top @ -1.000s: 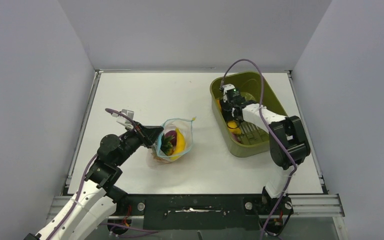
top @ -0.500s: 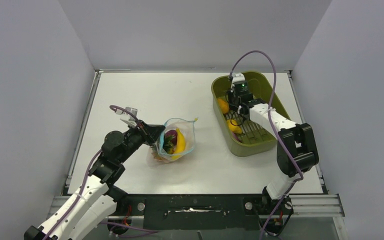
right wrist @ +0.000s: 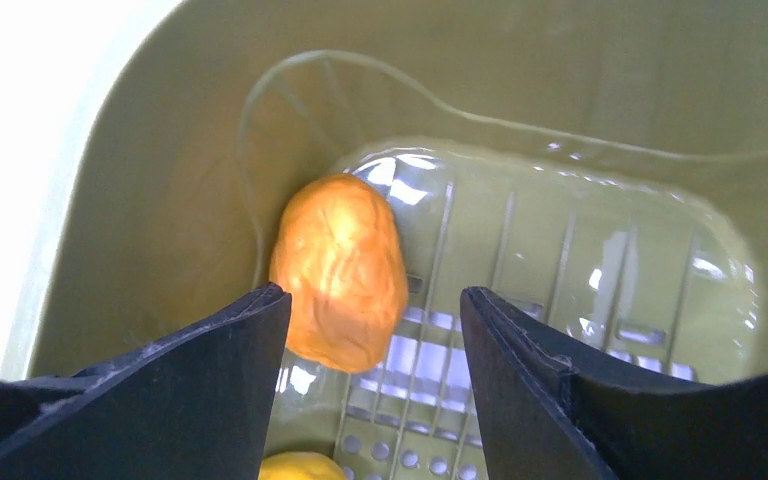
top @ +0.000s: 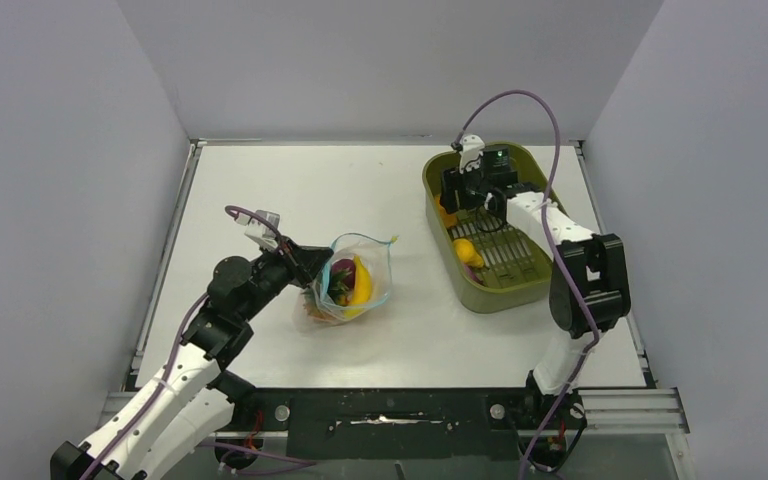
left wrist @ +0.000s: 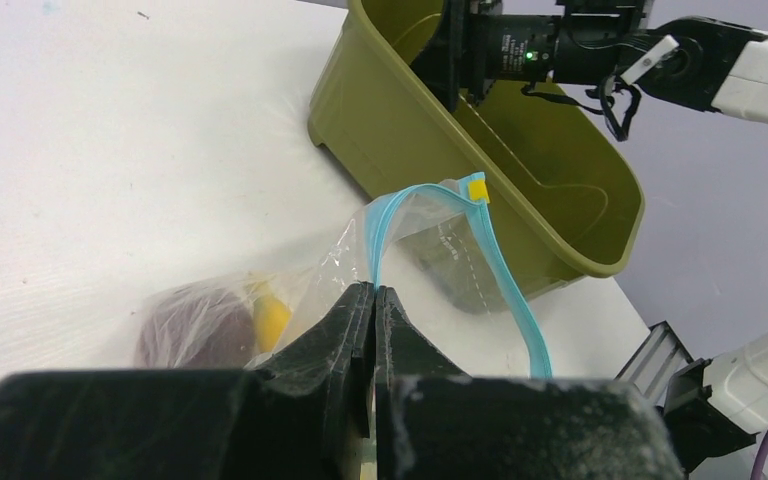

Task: Place the food in the zip-top bag and seal the zipper
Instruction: Pick up the fake fruit from the bin.

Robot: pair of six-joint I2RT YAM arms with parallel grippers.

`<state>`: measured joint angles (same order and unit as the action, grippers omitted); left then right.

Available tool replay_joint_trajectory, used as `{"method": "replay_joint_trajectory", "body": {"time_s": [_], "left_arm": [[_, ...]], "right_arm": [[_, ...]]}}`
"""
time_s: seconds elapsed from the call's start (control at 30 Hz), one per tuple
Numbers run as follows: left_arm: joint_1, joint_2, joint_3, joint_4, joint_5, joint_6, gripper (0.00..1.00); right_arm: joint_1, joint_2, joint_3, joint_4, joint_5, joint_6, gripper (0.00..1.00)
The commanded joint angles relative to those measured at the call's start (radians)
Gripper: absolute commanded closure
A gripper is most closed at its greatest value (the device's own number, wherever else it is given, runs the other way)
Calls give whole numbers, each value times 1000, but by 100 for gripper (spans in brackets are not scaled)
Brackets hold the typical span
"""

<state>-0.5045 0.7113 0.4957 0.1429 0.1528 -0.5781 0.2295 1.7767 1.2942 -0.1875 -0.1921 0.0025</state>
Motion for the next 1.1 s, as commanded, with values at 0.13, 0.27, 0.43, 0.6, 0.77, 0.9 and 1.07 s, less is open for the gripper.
{"method": "replay_joint_trajectory", "body": {"time_s": [0.13, 0.27, 0.43, 0.6, 0.77, 0.9, 1.07], "left_arm": [[-6, -31, 53, 46, -1, 35, 100], [-6, -46, 41, 41, -10, 38, 100], [-6, -57, 44, 31, -8, 38, 100], [-6, -83, 42, 8, -9, 37, 100], [-6, -113, 34, -10, -23, 48, 100], [-6, -124, 37, -21, -51, 94, 100], [-6, -105, 53, -18, -30, 119, 100]], "right_arm": [[-5, 129, 139, -91, -173, -59, 34], [-6, 154, 140, -92, -172, -47, 35], [-6, 189, 171, -136, -134, -49, 41], [-7, 156, 148, -120, -99, -39, 56], [-7, 91, 98, -84, -40, -10, 62], [-6, 25, 46, -55, 27, 3, 65], [-8, -67, 2, -70, 87, 4, 66]]}}
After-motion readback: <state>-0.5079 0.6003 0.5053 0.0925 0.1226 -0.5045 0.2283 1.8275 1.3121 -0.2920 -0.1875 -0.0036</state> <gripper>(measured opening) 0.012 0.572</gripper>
